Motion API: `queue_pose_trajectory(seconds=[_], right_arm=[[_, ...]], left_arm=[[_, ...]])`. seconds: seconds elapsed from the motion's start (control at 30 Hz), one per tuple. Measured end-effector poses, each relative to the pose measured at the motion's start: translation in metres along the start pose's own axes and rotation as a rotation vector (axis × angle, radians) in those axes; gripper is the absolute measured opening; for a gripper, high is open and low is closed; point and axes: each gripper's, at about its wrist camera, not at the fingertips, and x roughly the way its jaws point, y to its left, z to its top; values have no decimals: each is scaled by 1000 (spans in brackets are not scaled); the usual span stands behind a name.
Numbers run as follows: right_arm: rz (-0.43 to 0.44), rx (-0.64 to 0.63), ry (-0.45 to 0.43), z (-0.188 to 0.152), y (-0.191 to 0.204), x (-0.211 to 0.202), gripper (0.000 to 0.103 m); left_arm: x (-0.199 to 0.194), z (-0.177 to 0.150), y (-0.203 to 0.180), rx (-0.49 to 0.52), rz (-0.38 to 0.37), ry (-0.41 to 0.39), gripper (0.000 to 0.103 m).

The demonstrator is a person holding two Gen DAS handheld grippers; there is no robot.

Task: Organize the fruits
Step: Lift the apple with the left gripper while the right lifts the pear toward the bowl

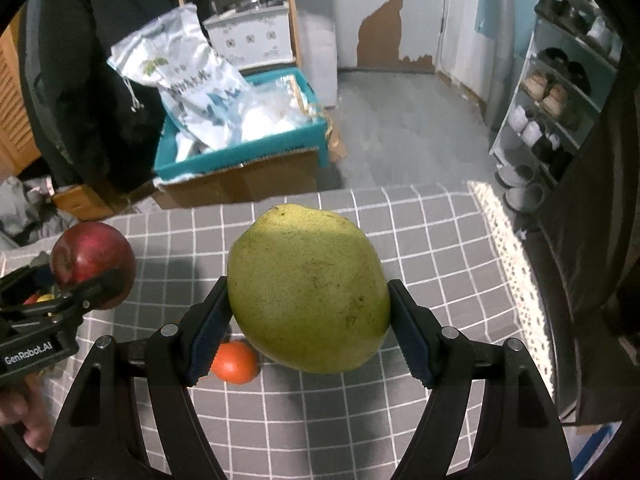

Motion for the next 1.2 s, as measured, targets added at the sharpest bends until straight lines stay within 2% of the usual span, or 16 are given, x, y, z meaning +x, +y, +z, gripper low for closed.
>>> queue_pose_trajectory(seconds=[0.2,0.7,1.2], right_arm=[[5,-24,-46,4,7,-25,76],[59,-82,-143,8,33,-71,76],[139,-158,-186,3,74,-95,76]], left_arm=[[-35,0,4,13,26,-61,76],[-100,-13,17,21,65,-152,76],[-150,-29,53,-43,99,-222,76]])
